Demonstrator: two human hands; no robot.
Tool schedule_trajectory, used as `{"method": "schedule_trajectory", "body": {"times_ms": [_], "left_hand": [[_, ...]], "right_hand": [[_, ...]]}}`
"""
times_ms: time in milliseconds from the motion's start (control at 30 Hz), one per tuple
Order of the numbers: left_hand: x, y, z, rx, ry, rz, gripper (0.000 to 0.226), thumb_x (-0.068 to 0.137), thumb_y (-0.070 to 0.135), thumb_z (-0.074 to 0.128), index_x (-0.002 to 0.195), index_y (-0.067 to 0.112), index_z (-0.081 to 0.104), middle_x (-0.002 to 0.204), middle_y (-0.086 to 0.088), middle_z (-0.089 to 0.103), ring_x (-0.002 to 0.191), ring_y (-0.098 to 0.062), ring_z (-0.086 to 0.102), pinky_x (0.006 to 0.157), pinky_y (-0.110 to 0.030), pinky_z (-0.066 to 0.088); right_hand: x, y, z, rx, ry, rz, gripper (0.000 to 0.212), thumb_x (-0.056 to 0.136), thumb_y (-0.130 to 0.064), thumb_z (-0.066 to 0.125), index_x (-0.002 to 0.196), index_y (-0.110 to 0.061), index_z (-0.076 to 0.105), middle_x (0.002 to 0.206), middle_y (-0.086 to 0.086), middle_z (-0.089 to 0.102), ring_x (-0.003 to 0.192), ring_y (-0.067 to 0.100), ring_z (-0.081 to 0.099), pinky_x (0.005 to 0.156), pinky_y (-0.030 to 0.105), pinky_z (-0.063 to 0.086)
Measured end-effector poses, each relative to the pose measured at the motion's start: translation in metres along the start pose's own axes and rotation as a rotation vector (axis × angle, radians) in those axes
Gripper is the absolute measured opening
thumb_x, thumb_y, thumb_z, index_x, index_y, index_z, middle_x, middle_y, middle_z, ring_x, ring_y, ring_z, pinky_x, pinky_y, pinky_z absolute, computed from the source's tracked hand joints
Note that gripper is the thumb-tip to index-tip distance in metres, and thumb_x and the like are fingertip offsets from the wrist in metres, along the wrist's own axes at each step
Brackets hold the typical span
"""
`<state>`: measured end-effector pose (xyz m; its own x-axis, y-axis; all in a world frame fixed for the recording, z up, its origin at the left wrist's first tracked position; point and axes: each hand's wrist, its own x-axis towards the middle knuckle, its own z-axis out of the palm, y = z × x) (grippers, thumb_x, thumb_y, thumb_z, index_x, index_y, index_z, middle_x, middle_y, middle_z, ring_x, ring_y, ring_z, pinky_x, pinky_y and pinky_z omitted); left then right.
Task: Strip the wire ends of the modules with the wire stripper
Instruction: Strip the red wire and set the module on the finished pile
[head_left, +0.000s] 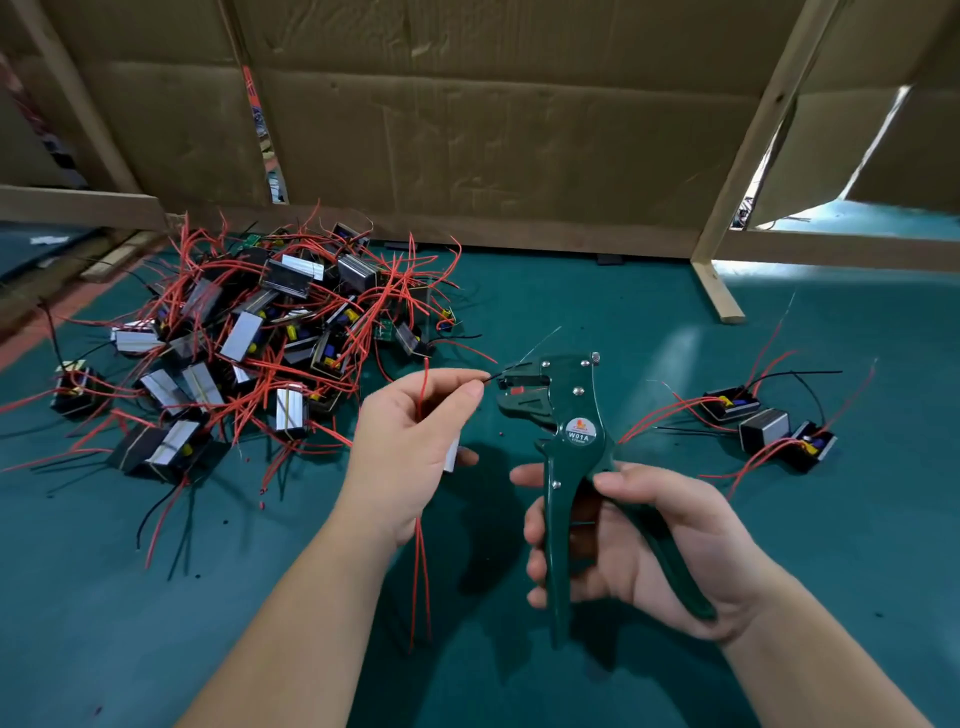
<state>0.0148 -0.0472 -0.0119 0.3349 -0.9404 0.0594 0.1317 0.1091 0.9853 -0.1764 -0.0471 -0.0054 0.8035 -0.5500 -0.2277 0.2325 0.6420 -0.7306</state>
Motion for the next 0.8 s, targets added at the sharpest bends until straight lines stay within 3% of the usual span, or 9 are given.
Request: {"method": "schedule_trajectory", "body": {"times_ms": [67, 133, 333, 467, 533, 633, 733, 800], "left_hand": [[0.002, -0.002, -0.002, 0.070, 0.002, 0.057, 0.023, 0.088, 0.010, 0.064, 0.076, 0.027, 0.075, 0.073, -0.011, 0.066, 0.064, -0.016, 0.053, 0.047, -0.022, 0.046], [0.002, -0.003, -0.003, 0.129, -0.013, 0.105, 0.023, 0.088, 0.010, 0.065, 0.078, 0.028, 0.075, 0.077, -0.022, 0.064, 0.060, -0.015, 0.050, 0.047, -0.021, 0.045], [0.000, -0.003, -0.003, 0.230, -0.017, 0.174, 0.024, 0.087, 0.007, 0.065, 0.078, 0.028, 0.073, 0.060, -0.002, 0.058, 0.046, -0.006, 0.046, 0.045, -0.016, 0.042], [0.000, -0.002, -0.002, 0.243, 0.003, 0.169, 0.022, 0.087, 0.008, 0.066, 0.078, 0.027, 0.071, 0.058, 0.003, 0.057, 0.045, -0.006, 0.045, 0.044, -0.015, 0.041], [-0.001, -0.002, -0.001, 0.246, -0.008, 0.178, 0.019, 0.087, 0.007, 0.066, 0.083, 0.026, 0.067, 0.062, 0.005, 0.056, 0.046, -0.007, 0.045, 0.044, -0.016, 0.041], [-0.003, -0.002, 0.000, 0.219, -0.103, 0.128, 0.024, 0.083, 0.016, 0.070, 0.094, 0.027, 0.051, 0.065, 0.012, 0.053, 0.050, -0.009, 0.044, 0.047, -0.021, 0.042], [-0.004, 0.004, 0.004, 0.203, -0.237, -0.036, 0.011, 0.082, 0.037, 0.049, 0.079, 0.028, 0.045, 0.069, 0.010, 0.050, 0.058, -0.012, 0.043, 0.050, -0.025, 0.043], [-0.005, 0.003, 0.002, 0.280, -0.252, 0.007, 0.027, 0.094, 0.037, 0.040, 0.072, 0.022, 0.047, 0.072, 0.006, 0.048, 0.063, -0.011, 0.042, 0.057, -0.026, 0.042]], "right_hand": [[0.001, 0.002, 0.001, 0.004, -0.001, -0.006, 0.066, 0.067, -0.025, 0.076, 0.121, 0.007, 0.057, 0.092, 0.025, 0.060, 0.079, 0.038, 0.061, 0.075, 0.053, 0.052], [0.003, 0.004, 0.002, 0.010, 0.018, -0.016, 0.064, 0.065, -0.026, 0.079, 0.117, 0.006, 0.059, 0.091, 0.024, 0.060, 0.078, 0.037, 0.061, 0.073, 0.051, 0.052], [0.001, 0.003, 0.005, -0.023, 0.083, -0.012, 0.053, 0.058, -0.032, 0.085, 0.099, -0.002, 0.067, 0.083, 0.020, 0.062, 0.070, 0.033, 0.063, 0.067, 0.046, 0.055], [0.001, 0.004, 0.010, -0.094, 0.170, -0.020, 0.035, 0.069, -0.037, 0.076, 0.086, -0.008, 0.066, 0.073, 0.016, 0.060, 0.059, 0.029, 0.060, 0.058, 0.041, 0.054], [0.002, 0.005, 0.013, -0.121, 0.242, -0.029, 0.033, 0.071, -0.041, 0.070, 0.080, -0.010, 0.063, 0.066, 0.013, 0.056, 0.051, 0.026, 0.055, 0.050, 0.035, 0.051], [0.006, 0.005, 0.013, -0.150, 0.387, -0.067, 0.037, 0.067, -0.041, 0.077, 0.074, -0.013, 0.055, 0.056, 0.007, 0.046, 0.041, 0.019, 0.043, 0.039, 0.025, 0.038], [0.006, 0.003, 0.009, -0.090, 0.434, -0.032, 0.039, 0.067, -0.048, 0.068, 0.075, -0.012, 0.054, 0.057, 0.006, 0.045, 0.042, 0.020, 0.043, 0.039, 0.024, 0.038], [0.007, 0.003, 0.007, 0.013, 0.399, -0.020, 0.036, 0.069, -0.045, 0.062, 0.078, -0.010, 0.059, 0.062, 0.009, 0.051, 0.048, 0.024, 0.050, 0.044, 0.029, 0.046]]}}
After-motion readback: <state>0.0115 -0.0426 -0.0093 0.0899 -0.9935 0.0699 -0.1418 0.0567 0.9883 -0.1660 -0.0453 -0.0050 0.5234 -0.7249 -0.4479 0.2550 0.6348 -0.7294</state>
